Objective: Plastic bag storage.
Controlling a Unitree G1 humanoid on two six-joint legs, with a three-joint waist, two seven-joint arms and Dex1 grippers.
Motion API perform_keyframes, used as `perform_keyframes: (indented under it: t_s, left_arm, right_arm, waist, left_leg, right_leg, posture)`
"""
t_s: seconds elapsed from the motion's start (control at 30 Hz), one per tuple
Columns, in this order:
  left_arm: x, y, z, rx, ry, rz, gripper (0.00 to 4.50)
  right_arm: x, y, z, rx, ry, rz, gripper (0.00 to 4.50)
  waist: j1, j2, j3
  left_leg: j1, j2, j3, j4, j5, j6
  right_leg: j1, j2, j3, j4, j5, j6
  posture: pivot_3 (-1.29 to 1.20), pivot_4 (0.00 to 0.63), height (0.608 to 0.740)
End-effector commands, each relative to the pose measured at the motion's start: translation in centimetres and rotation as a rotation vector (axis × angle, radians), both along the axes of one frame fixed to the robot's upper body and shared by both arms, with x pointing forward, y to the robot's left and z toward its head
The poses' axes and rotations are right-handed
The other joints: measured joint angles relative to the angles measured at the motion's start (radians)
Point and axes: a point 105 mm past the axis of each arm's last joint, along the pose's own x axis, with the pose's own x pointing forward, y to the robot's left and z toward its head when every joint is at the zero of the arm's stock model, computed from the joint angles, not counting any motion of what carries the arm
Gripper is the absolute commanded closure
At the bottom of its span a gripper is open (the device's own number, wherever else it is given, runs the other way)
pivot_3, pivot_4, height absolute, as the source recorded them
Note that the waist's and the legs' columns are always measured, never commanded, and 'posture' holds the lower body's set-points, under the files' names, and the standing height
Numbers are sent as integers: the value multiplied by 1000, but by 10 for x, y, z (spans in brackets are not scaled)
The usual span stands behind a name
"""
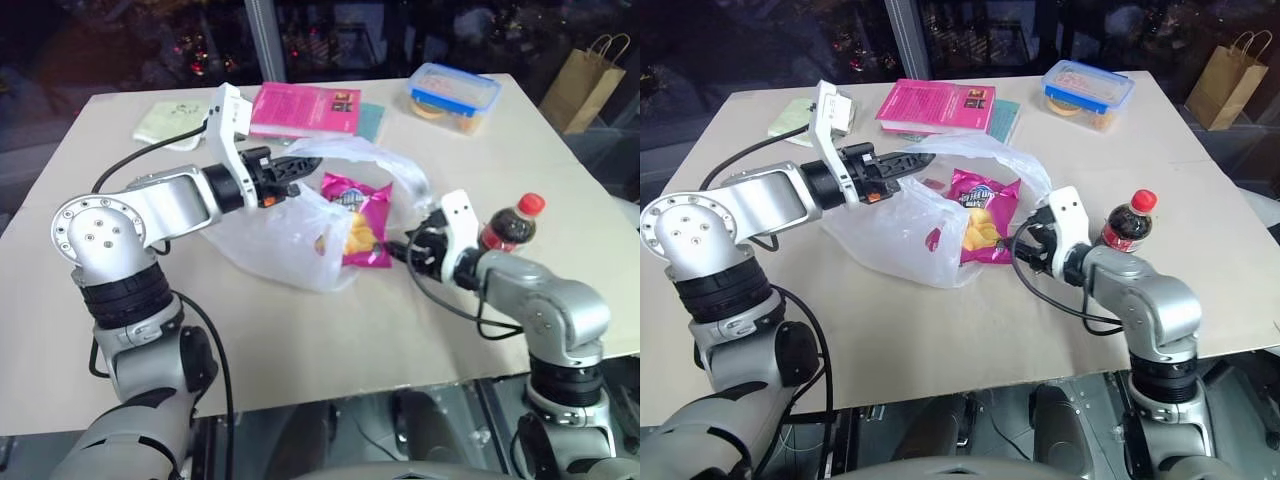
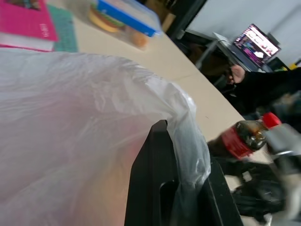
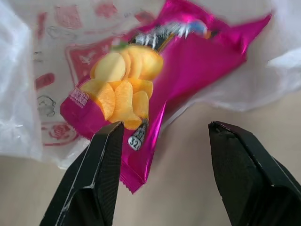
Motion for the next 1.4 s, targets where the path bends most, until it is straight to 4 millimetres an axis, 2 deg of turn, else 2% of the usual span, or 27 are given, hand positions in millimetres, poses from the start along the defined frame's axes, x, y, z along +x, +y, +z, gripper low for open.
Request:
perform_keyframes:
  t_s: [0.03,0.13,0.27,0.43,0.57,0.67,0.73,0.77,0.83,0.97,1.0,1.13,1.2,1.3,1.4]
  left_arm:
    - [-7,-1,10,10,-64,-29,4500]
    - [-9,-2,8,18,-68,-26,4500]
    - [-9,-3,5,17,-64,-17,4500]
    - [-10,-3,2,11,-50,-11,4500]
    - [-14,-6,1,-11,-28,-43,4500]
    - [-14,-9,-2,-15,-13,-57,4500]
    - [-14,-10,-3,-14,-11,-56,4500]
    - [-13,-10,-2,-14,-13,-52,4500]
    - [-10,-6,1,-26,-22,-31,4500]
    - [-5,-3,1,-38,-28,-1,4500]
    - [-5,-2,1,-42,-29,4,4500]
    - [-1,-2,-1,-39,-33,21,4500]
    - [1,-4,-2,-39,-32,16,4500]
    - [2,-9,-5,-30,-29,-6,4500]
    - [5,-14,-6,-32,-25,-29,4500]
  right_arm:
    - [9,0,-3,-13,-24,-53,1629]
    - [8,17,-1,24,-33,23,2453]
    - [10,38,6,57,-59,99,4398]
    - [14,66,21,96,-102,187,4460]
    - [21,102,34,146,-131,279,4460]
    - [33,141,33,219,-116,342,4460]
    - [39,147,23,186,-126,359,4460]
    - [46,139,17,150,-151,331,4227]
    - [41,121,18,163,-182,346,3698]
    - [23,73,25,44,-332,288,1831]
    - [15,61,27,30,-352,270,1577]
    - [-21,19,42,-7,-412,194,1577]
    - [-35,1,48,-33,-429,125,1093]
    - [-52,-17,50,-106,-439,40,20]
    - [-59,-43,55,-163,-467,-162,20]
  waist:
    - [0,0,0]
    - [0,0,0]
    - [-4,0,0]
    - [-4,0,0]
    - [-7,0,0]
    - [-9,0,0]
    - [-8,0,0]
    - [-6,0,0]
    - [5,0,0]
    - [22,0,0]
    - [22,0,0]
    - [14,0,0]
    - [15,0,0]
    - [18,0,0]
    - [21,0,0]
  left_leg:
    - [0,0,1,0,0,0]
    - [0,1,1,0,0,0]
    - [0,1,0,0,0,0]
    - [0,2,0,0,0,0]
    - [0,1,-2,0,0,0]
    - [1,1,-2,0,0,0]
    - [1,1,-2,-1,0,0]
    - [1,1,-2,-1,0,0]
    - [0,0,-2,-1,0,0]
    - [-4,-3,-8,-1,2,-3]
    - [-4,-3,-8,-1,2,-3]
    - [-4,-1,-7,-4,2,-4]
    - [-3,1,-6,-6,1,-4]
    - [-2,1,-5,-6,1,-4]
    - [-1,1,-4,-4,-1,0]
  right_leg:
    - [0,0,0,0,0,0]
    - [0,0,0,0,0,0]
    - [0,0,0,0,0,0]
    - [0,1,0,0,0,0]
    - [0,0,0,0,0,0]
    - [0,1,0,0,0,0]
    - [0,1,0,0,1,-1]
    - [0,1,0,0,1,-1]
    - [0,0,-2,0,1,-1]
    - [1,-2,-3,-4,1,-1]
    - [0,-2,-3,-5,1,-1]
    - [-1,0,-3,-7,1,-1]
    - [-1,1,-3,-7,0,-1]
    - [0,1,-3,-7,0,-1]
    - [1,0,-2,-8,0,-1]
  posture:
    - [0,150,740]
    - [0,150,740]
    - [0,150,740]
    - [0,150,740]
    - [0,150,740]
    - [0,150,740]
    - [0,150,740]
    - [0,150,740]
    - [0,150,740]
    - [0,150,740]
    - [0,150,740]
    - [0,150,740]
    - [0,150,740]
    - [0,150,740]
    - [0,150,740]
